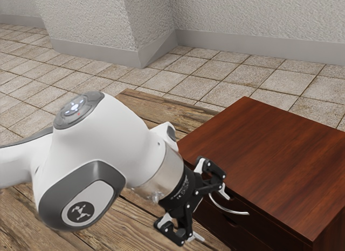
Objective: Pull the drawer handle with one arm to open the drawer
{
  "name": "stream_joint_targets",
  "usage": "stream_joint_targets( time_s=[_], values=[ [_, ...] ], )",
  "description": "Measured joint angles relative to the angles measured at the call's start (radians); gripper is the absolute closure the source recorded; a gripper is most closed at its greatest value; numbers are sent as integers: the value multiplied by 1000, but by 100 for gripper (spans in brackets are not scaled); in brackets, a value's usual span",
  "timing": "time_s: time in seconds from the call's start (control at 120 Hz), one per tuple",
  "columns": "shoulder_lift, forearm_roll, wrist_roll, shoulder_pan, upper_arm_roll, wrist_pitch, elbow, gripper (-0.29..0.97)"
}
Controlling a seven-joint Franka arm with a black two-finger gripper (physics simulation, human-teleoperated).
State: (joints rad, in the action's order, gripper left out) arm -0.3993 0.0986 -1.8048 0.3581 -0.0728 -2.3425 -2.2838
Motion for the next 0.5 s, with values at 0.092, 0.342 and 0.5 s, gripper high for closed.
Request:
stream_joint_targets(
  time_s=[0.092,0.342,0.5],
  values=[
    [1,1,-5,-1,8,-10,-3,7],
    [8,1,-15,-1,10,-31,-16,9],
    [4,1,-20,-1,11,-41,-31,12]
  ],
)
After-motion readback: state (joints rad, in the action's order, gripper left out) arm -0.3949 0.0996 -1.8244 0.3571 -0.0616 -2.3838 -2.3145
